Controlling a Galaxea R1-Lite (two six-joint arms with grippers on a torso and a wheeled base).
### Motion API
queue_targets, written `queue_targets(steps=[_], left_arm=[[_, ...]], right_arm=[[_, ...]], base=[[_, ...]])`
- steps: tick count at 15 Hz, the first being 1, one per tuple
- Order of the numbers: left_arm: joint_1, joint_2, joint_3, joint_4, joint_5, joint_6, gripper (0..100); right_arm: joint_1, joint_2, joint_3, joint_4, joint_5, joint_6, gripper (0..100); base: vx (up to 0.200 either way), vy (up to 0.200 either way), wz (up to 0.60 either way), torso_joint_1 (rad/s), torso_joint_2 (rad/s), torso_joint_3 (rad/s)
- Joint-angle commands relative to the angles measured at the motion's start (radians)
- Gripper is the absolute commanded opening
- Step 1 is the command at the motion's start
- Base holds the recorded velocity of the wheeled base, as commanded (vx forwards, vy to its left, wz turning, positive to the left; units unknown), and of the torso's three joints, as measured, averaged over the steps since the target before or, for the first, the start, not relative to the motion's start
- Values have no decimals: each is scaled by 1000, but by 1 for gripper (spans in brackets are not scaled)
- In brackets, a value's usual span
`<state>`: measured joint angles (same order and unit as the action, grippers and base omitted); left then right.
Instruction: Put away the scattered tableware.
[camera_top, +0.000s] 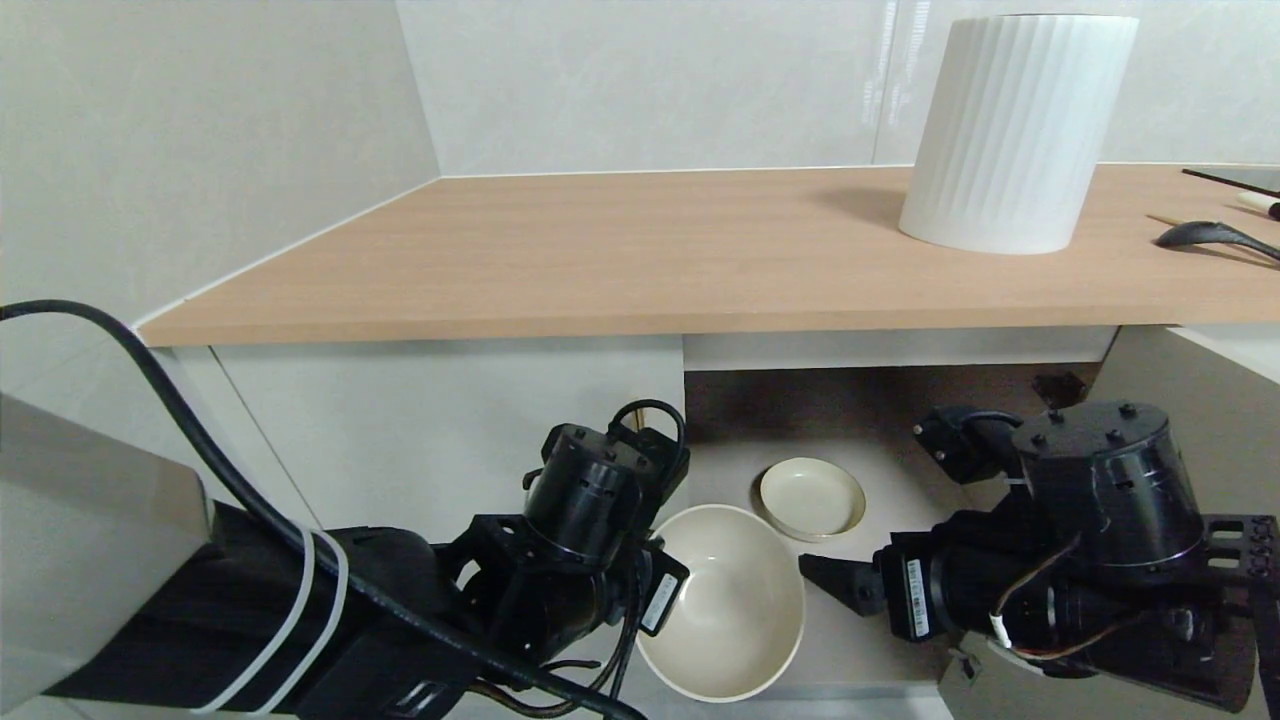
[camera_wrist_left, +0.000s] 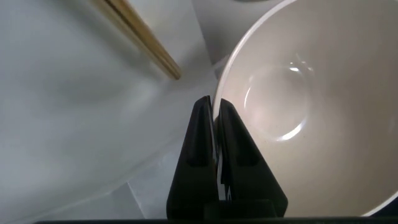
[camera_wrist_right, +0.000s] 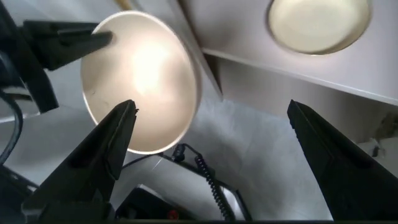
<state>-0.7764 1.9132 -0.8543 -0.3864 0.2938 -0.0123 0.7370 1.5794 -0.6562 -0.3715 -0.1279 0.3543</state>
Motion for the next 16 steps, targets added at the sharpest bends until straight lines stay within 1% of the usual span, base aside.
queue_targets(steps=[1,6,7,8,11,12,16], left_arm=[[-3,-5,0,-2,-1,0,0],[-29,-13,0,-5,1,-3,0],[-37,-16,0,-3,1,-11,0],[-49,-19,0,-5,1,-28,0],[-55,-23,0,-3,1,-31,0],[-55,-23,0,-3,1,-32,0],[-55,-29,0,-3,1,-32,0]], right_arm=[[12,37,1,-1,-1,2,100],[24,117,-7,-7,-7,19,100],[24,129,-13,-9,-9,20,100],[24,139,-17,-9,-10,20,100],[24,148,-17,-21,-10,28,100],[24,151,-17,-21,-12,32,0],[24,163,-20,-21,-12,35,0]], base=[[0,0,0,0,0,0],[0,0,0,0,0,0],[0,0,0,0,0,0],[0,0,0,0,0,0],[0,0,0,0,0,0],[0,0,0,0,0,0],[0,0,0,0,0,0]])
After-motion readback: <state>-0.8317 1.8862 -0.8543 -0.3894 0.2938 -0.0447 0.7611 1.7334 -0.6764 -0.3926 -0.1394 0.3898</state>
